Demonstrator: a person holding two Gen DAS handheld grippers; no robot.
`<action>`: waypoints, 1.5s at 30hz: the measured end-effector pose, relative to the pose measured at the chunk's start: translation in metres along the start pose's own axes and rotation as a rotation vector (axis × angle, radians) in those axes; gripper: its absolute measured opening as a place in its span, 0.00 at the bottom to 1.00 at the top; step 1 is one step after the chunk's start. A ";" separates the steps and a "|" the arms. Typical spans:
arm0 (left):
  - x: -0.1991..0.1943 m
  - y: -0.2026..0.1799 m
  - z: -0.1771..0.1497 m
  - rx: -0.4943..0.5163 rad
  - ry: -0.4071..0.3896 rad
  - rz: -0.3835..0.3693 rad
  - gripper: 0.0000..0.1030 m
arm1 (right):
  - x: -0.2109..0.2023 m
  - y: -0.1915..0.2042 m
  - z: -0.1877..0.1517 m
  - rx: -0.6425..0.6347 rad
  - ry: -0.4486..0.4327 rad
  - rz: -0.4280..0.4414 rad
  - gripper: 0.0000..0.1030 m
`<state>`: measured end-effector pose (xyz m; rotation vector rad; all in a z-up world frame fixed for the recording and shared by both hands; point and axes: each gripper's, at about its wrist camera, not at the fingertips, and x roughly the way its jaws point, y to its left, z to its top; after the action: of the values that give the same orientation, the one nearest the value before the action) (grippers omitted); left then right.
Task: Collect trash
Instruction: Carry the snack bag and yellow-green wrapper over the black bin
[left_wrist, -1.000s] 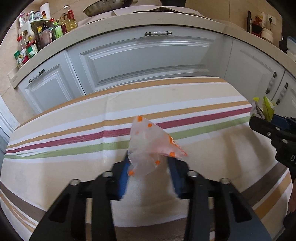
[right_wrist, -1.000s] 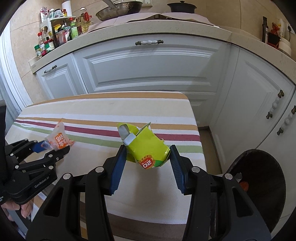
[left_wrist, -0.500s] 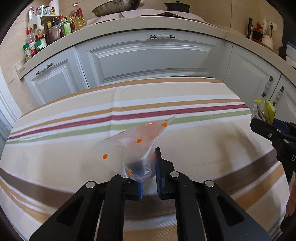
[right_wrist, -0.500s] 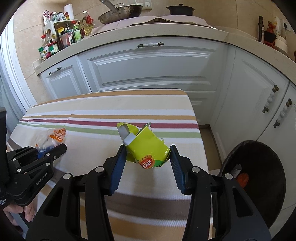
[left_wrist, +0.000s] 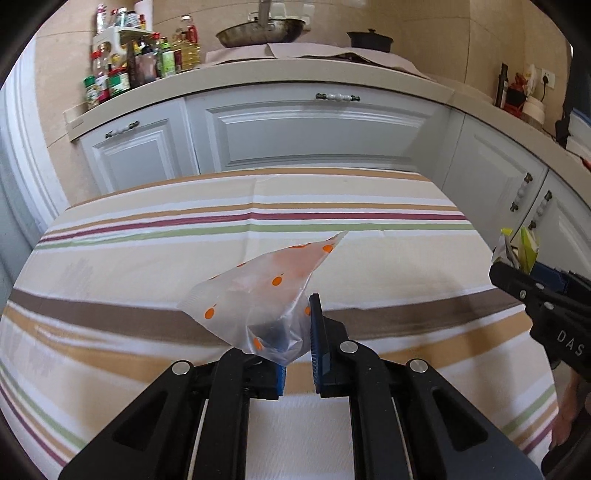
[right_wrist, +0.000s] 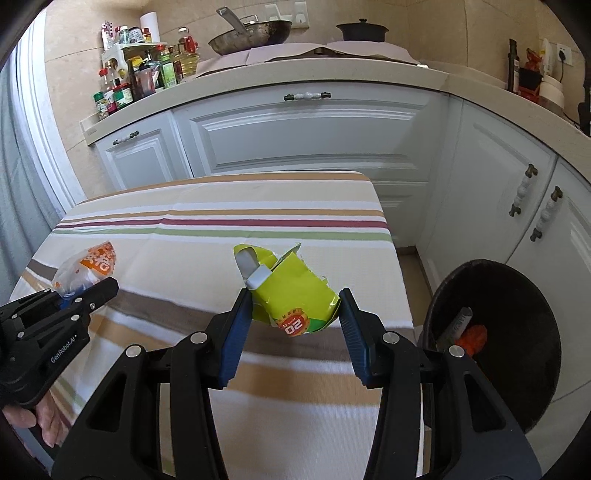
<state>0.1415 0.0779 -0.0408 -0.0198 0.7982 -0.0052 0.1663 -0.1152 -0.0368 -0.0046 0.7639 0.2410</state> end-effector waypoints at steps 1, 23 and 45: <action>-0.002 -0.001 -0.001 -0.002 -0.001 0.000 0.11 | -0.004 0.001 -0.002 -0.003 -0.003 0.000 0.45; -0.054 -0.038 -0.025 0.022 -0.066 -0.038 0.11 | -0.069 -0.018 -0.043 0.038 -0.062 -0.027 0.45; -0.046 -0.190 -0.001 0.240 -0.123 -0.282 0.11 | -0.119 -0.169 -0.058 0.233 -0.147 -0.333 0.45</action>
<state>0.1091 -0.1114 -0.0050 0.0936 0.6628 -0.3636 0.0806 -0.3108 -0.0106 0.1045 0.6293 -0.1636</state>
